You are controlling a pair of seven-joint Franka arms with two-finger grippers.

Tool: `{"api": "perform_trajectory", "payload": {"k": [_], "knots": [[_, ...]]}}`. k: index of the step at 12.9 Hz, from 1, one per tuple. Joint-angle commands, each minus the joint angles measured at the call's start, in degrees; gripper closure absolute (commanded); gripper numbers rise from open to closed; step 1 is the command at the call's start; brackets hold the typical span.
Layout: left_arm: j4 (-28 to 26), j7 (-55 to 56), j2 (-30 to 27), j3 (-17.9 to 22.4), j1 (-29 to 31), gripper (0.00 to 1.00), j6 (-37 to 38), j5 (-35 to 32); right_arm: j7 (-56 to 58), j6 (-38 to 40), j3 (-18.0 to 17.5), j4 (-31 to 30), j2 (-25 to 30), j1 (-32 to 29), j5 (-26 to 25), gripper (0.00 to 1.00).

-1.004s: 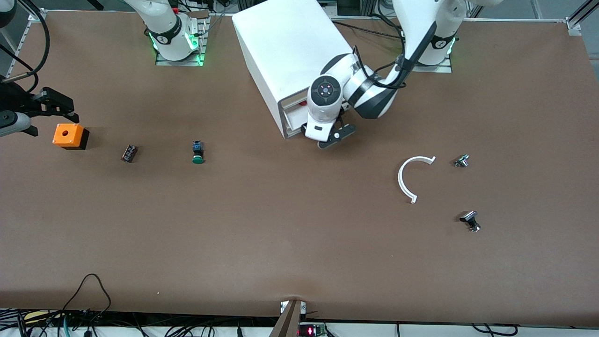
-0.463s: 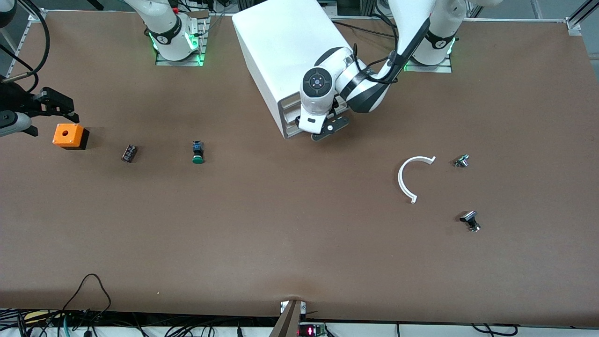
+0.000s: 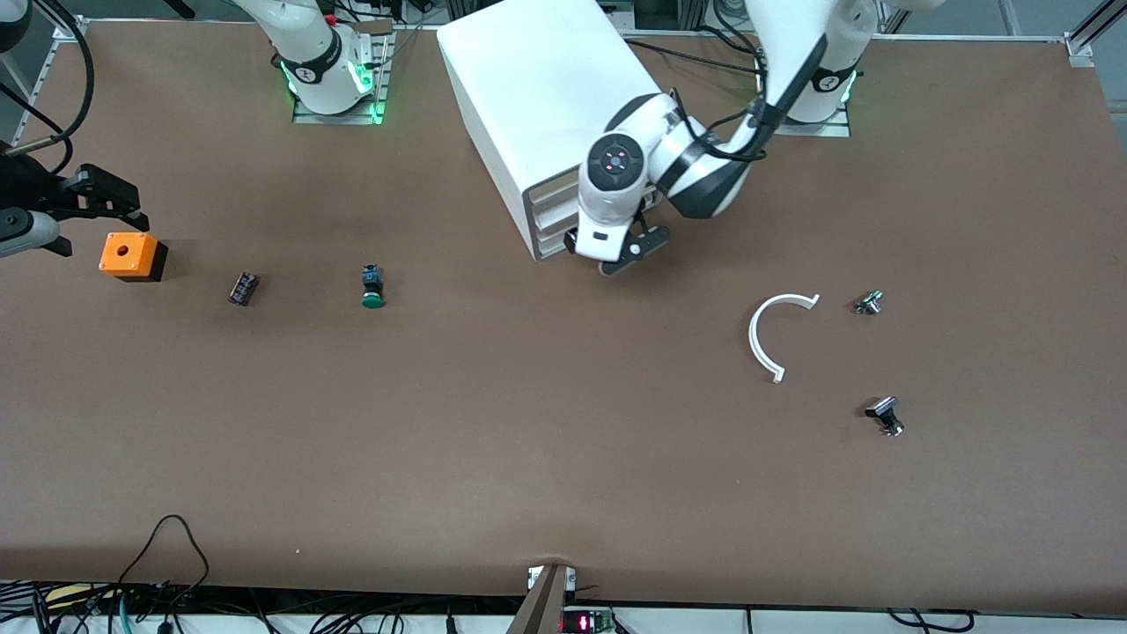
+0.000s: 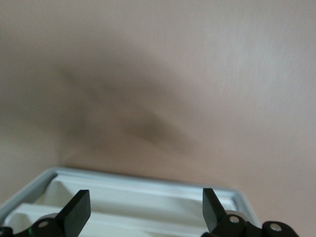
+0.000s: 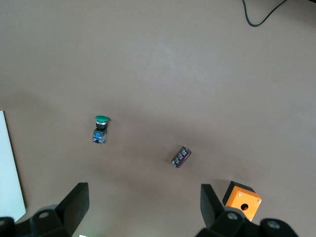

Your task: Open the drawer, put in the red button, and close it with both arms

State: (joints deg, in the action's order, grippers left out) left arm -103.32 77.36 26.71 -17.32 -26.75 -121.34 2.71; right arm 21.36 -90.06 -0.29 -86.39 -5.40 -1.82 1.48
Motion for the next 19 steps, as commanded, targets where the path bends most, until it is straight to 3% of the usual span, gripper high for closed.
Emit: {"api": "perform_trajectory", "payload": {"k": [1,8,14,19], "knots": [[0.2,-0.8,-3.2,-0.3,4.8,0.00,0.4,-2.8,0.3,0.1,-0.2,0.9,-0.2,0.1,-0.2,0.00],[0.8,-2.1,-9.6,-0.4,15.1,0.00,4.4,-10.6,0.7,0.1,-0.1,0.9,-0.2,0.0,-0.2,0.00],[0.9,-18.0,-15.2,-0.7,23.8,0.00,10.9,-10.5,0.6,0.1,-0.2,0.9,-0.2,0.1,-0.2,0.00],[6.6,-31.5,-15.6,-0.7,29.2,0.00,18.9,-9.7,0.7,0.4,-0.1,0.8,-0.2,0.0,-0.2,0.00]]}}
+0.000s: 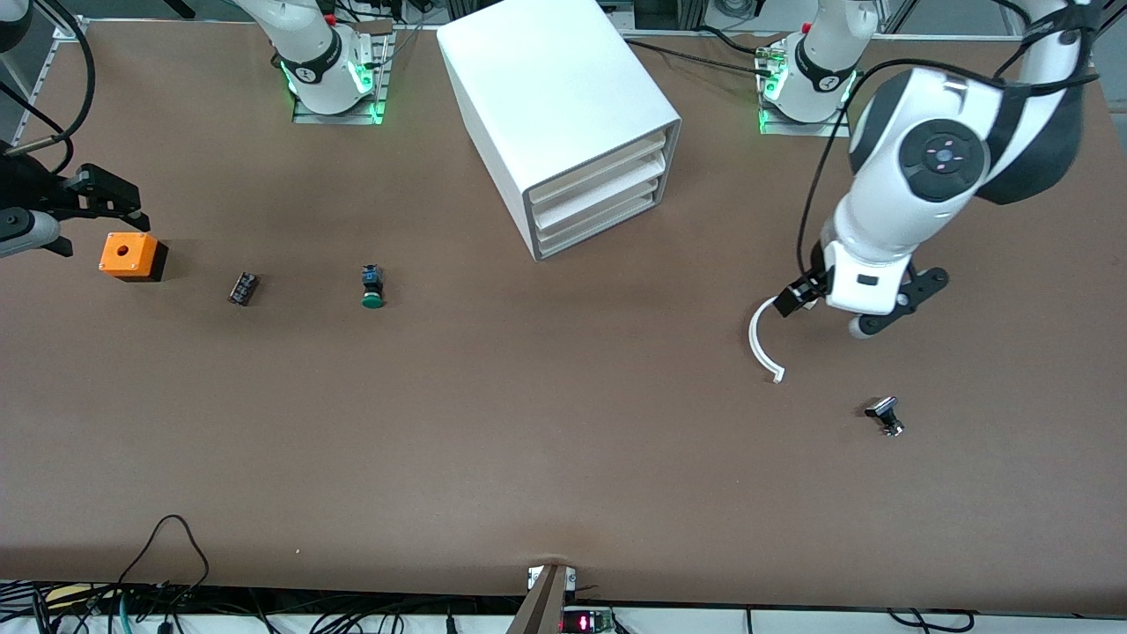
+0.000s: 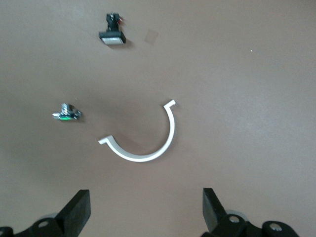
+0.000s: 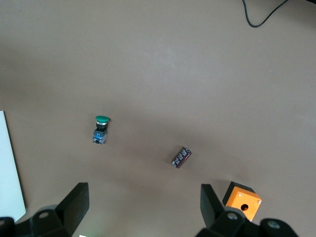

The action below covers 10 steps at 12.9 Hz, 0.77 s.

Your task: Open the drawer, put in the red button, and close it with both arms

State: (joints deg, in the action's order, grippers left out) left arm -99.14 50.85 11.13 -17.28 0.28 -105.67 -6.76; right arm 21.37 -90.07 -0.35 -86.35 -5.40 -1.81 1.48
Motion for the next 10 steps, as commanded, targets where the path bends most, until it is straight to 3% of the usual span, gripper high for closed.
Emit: {"api": "perform_trajectory", "payload": {"k": [1,4,10], "knots": [[3.2,-7.3,-0.1,-0.7,2.7,0.00,4.9,-0.3,0.8,0.5,0.1,0.7,-0.2,-0.1,-0.2,0.00],[6.0,-16.3,-0.5,0.8,3.8,0.00,7.8,-0.1,0.8,0.4,0.0,0.7,-0.2,-0.1,-0.2,0.00],[6.2,-46.1,-6.3,10.5,3.4,0.00,11.9,5.5,0.8,0.3,0.0,0.7,-0.2,0.0,-0.2,0.00]]}}
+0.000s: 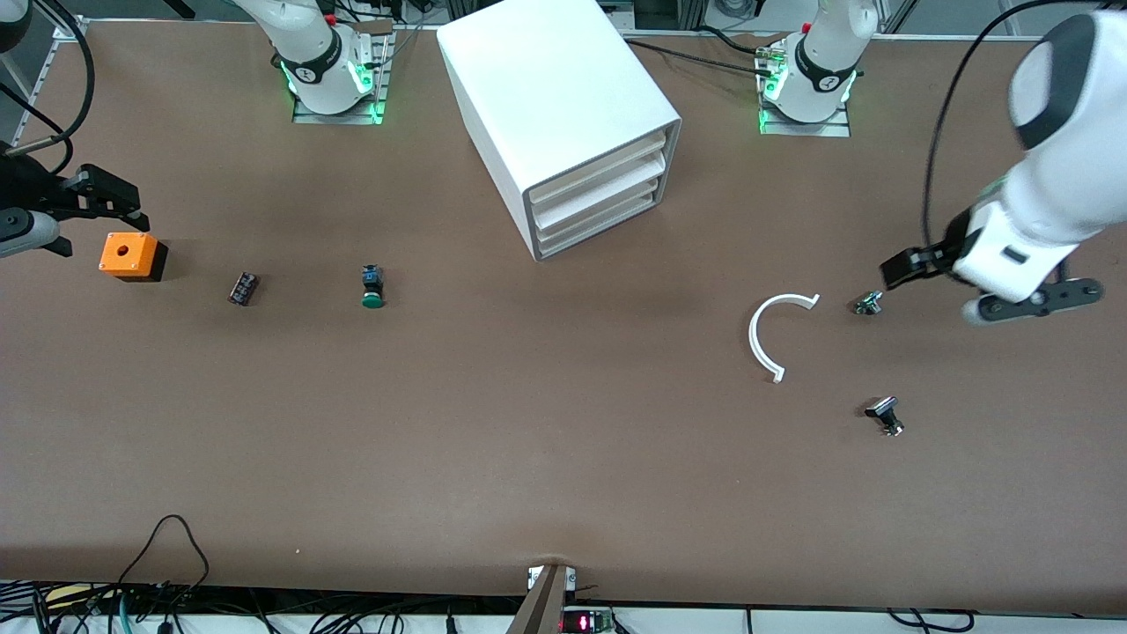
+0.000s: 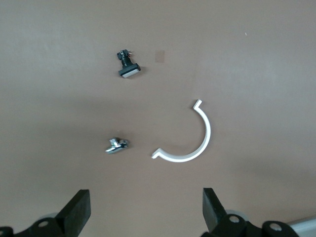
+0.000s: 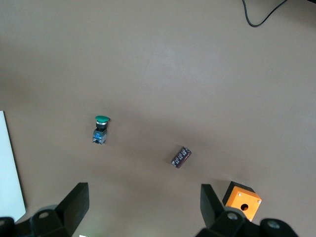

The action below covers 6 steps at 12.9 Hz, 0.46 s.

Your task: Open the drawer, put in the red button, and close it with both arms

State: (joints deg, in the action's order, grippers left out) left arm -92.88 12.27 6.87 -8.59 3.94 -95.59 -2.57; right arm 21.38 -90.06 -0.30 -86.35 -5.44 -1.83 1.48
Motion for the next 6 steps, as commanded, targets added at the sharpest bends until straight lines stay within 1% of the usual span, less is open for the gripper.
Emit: {"api": "perform_trajectory", "payload": {"k": [1,3,6], "knots": [[0.2,-11.1,-2.4,3.0,-0.5,0.00,2.1,1.3,0.8,0.3,-0.1,0.7,-0.2,0.0,-0.2,0.00],[1.8,-18.8,-2.5,4.4,-0.8,0.00,4.0,1.3,0.8,0.5,-0.1,0.7,-0.2,0.0,-0.2,0.00],[2.2,-22.6,-2.7,5.9,-0.9,0.00,4.1,1.2,0.8,0.6,-0.1,0.7,-0.2,0.0,-0.2,0.00]]}}
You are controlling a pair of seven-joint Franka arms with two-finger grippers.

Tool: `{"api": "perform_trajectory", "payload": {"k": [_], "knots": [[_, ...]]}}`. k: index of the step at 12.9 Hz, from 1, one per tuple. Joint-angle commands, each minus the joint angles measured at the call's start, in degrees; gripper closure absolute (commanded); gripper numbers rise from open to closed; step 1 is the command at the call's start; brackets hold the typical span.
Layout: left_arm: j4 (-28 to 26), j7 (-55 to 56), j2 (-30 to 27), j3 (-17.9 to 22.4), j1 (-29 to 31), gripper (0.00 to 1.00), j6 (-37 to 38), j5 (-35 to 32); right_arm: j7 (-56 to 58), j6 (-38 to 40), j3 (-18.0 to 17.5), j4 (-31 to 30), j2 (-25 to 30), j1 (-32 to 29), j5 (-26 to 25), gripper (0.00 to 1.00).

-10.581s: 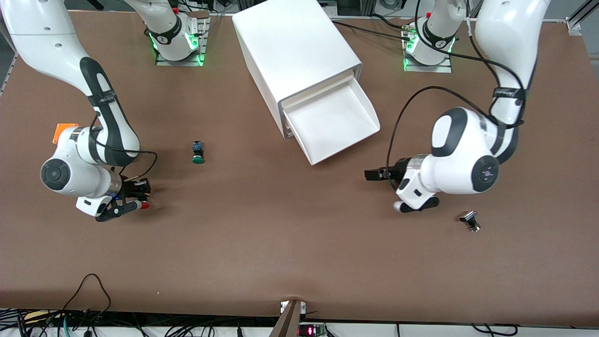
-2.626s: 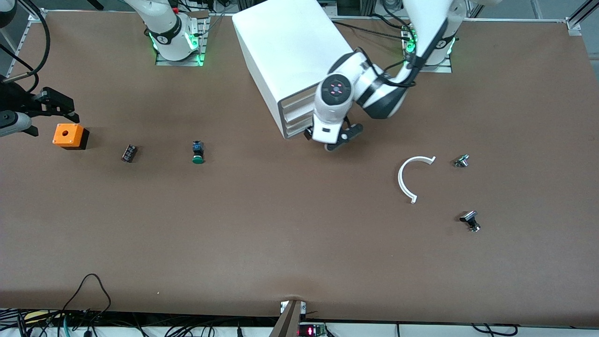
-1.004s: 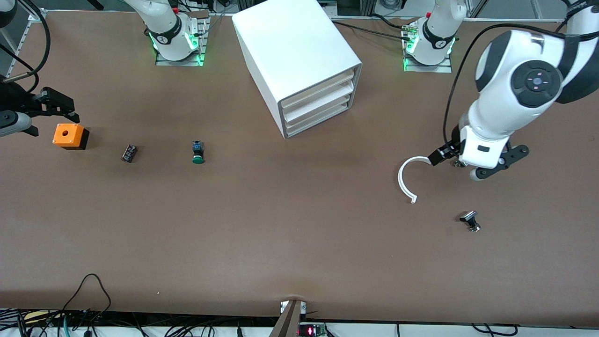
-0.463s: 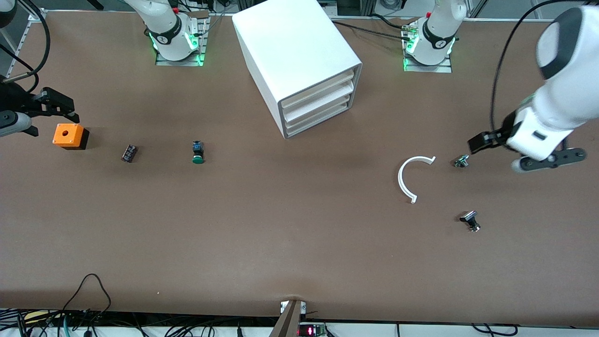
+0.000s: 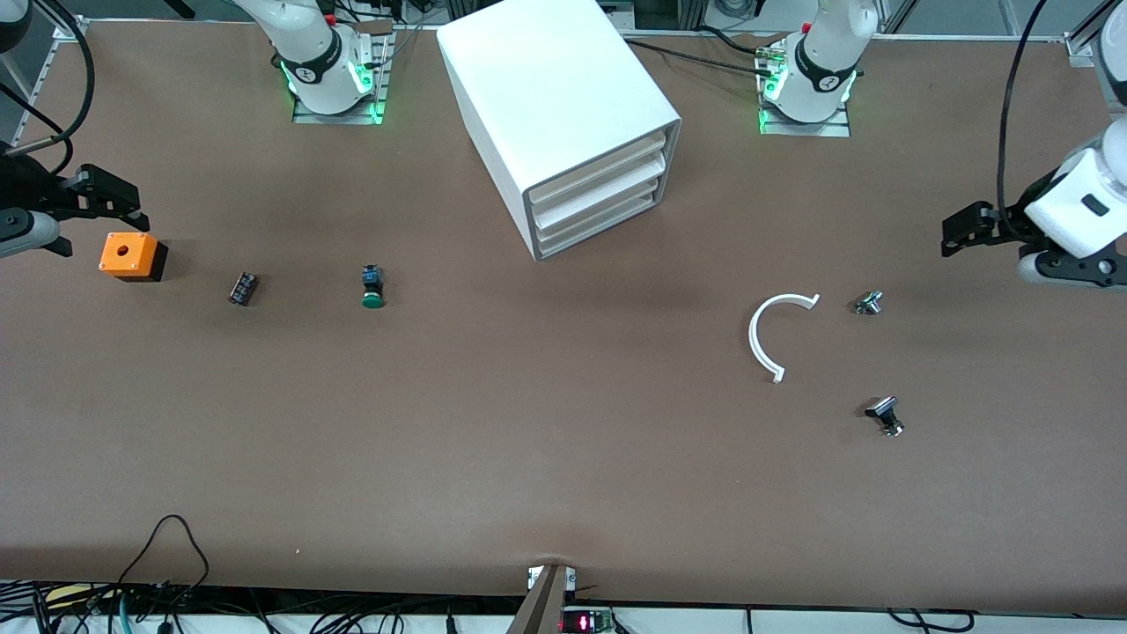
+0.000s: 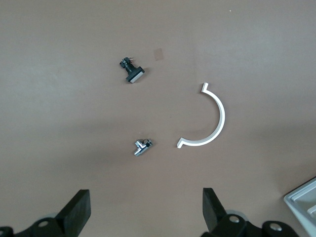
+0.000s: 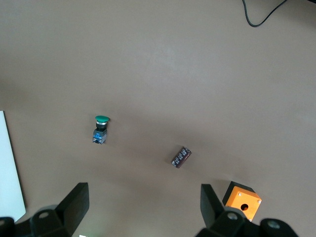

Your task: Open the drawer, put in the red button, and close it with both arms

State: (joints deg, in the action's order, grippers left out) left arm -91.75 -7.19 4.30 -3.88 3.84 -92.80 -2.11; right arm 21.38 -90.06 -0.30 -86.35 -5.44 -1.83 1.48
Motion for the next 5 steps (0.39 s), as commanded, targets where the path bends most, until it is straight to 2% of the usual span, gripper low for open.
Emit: {"api": "perform_trajectory", "payload": {"k": [1,5], "knots": [[1.0,-3.8,-0.3,1.2,-0.9,0.00,1.2,0.8,0.8,0.4,-0.1,0.7,-0.2,0.0,-0.2,0.00],[1.0,-3.6,-0.3,1.2,-3.0,0.00,0.9,0.0,0.9,0.8,-0.1,0.7,-0.2,0.0,-0.2,0.00]]}}
